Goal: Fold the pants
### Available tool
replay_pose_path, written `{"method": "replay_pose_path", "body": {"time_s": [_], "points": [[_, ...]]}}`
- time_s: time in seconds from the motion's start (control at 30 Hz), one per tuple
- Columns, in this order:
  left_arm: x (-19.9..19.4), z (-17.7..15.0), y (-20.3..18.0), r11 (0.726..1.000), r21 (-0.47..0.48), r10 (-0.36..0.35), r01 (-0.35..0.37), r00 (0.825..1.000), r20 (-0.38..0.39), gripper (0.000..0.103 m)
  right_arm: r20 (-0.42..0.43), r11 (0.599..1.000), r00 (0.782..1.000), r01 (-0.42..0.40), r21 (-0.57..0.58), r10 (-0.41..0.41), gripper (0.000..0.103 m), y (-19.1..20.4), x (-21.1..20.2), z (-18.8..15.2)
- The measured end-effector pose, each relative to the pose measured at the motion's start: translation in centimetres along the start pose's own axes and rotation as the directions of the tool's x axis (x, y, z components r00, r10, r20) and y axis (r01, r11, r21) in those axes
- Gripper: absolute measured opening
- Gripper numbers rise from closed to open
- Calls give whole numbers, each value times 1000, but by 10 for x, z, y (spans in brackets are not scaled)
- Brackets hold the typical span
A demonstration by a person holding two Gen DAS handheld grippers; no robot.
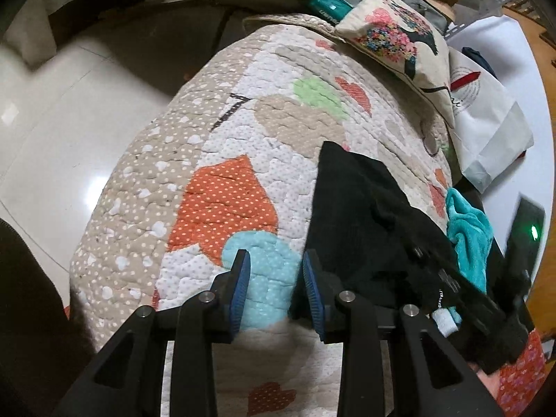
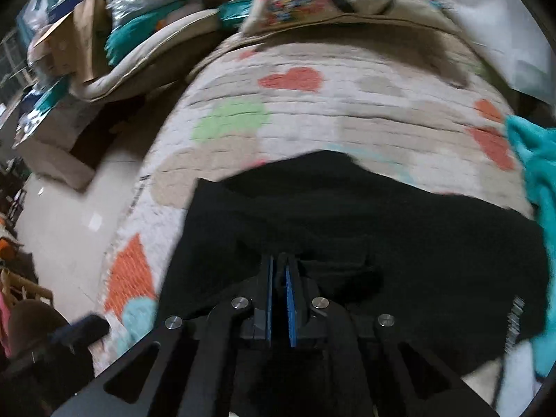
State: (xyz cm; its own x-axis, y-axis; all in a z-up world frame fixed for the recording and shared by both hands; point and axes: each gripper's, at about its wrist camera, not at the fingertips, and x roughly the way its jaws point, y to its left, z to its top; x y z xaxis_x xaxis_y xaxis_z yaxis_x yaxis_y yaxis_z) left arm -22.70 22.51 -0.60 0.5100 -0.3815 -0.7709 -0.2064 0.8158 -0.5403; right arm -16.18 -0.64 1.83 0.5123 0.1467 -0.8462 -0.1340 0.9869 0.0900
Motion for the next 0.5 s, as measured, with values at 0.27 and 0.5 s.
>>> {"method": "replay_pose_path", "body": {"time_s": [0.27,0.5], "points": [[19,-6,-12,998,45,-33,35,998,-50,31,-190,975,980,100,196,-62,8,-67,-15,-60],[31,-1,-12,997,56,-51,54,997,-53,31,-104,955,994,11,298,21,8,-80,-50,-66]]}}
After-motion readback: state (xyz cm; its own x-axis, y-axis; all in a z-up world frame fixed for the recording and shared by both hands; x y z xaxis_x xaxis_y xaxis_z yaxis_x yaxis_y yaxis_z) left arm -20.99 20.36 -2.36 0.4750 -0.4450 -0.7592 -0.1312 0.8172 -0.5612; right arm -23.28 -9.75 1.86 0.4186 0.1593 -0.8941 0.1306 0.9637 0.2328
